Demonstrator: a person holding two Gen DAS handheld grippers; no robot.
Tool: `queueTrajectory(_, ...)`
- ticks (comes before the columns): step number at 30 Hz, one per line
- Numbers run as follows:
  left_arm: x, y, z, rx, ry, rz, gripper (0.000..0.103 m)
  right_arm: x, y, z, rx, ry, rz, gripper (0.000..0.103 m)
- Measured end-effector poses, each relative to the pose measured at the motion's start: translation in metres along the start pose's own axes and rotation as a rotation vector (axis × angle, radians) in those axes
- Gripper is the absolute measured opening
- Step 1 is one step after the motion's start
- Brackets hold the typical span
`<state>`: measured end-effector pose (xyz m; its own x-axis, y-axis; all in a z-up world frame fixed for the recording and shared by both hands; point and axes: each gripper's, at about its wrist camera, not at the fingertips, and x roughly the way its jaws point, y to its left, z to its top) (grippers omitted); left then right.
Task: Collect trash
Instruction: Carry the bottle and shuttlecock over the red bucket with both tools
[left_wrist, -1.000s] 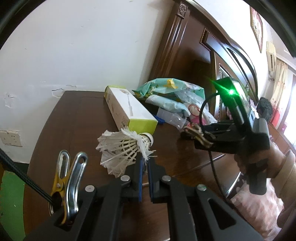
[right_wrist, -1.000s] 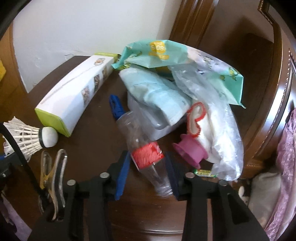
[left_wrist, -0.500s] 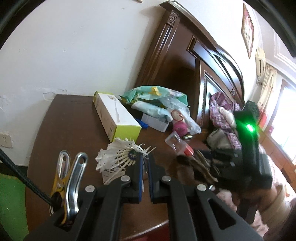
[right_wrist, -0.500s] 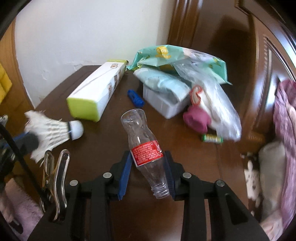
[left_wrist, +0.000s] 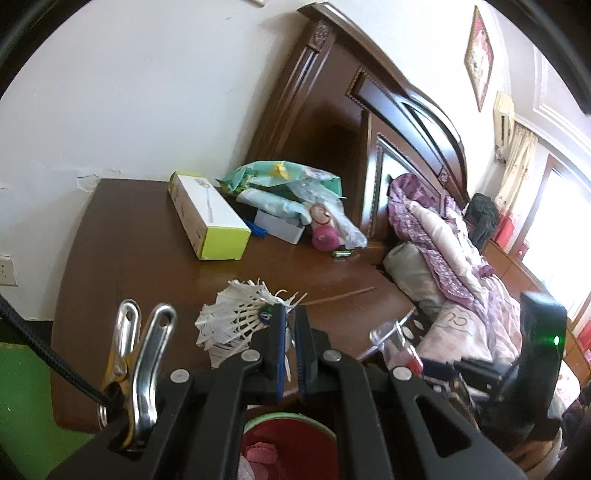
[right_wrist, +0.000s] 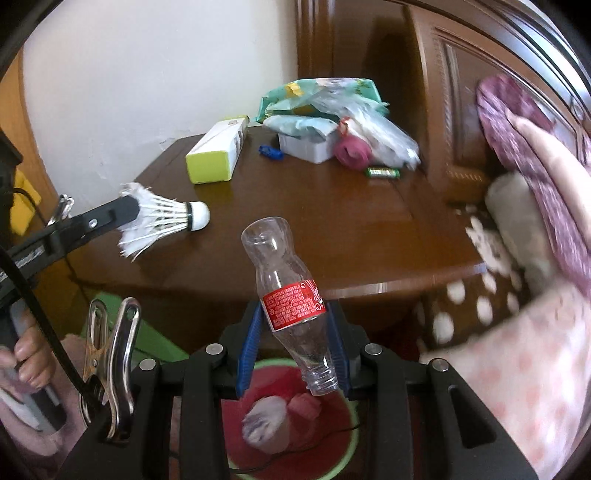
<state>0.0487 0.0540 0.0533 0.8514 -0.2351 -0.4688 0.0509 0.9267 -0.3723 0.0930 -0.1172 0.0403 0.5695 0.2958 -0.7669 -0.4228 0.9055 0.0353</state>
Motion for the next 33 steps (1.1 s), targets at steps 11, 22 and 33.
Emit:
queueTrajectory(11,-0.029,-0.023,-0.029,0.087,0.045,-0.025,0.005,-0.023,0.003,-0.065,0.128,-0.002,0.041,0.035)
queueTrajectory(22,-0.031,-0.035,-0.062,0.123,0.153,-0.066,0.005,-0.005,0.004,-0.12,0.202,0.028,0.042,0.035)
queueTrajectory(33,-0.033,-0.029,-0.008,0.243,0.124,0.103,0.033,0.013,-0.001,-0.148,0.282,0.041,0.116,0.035)
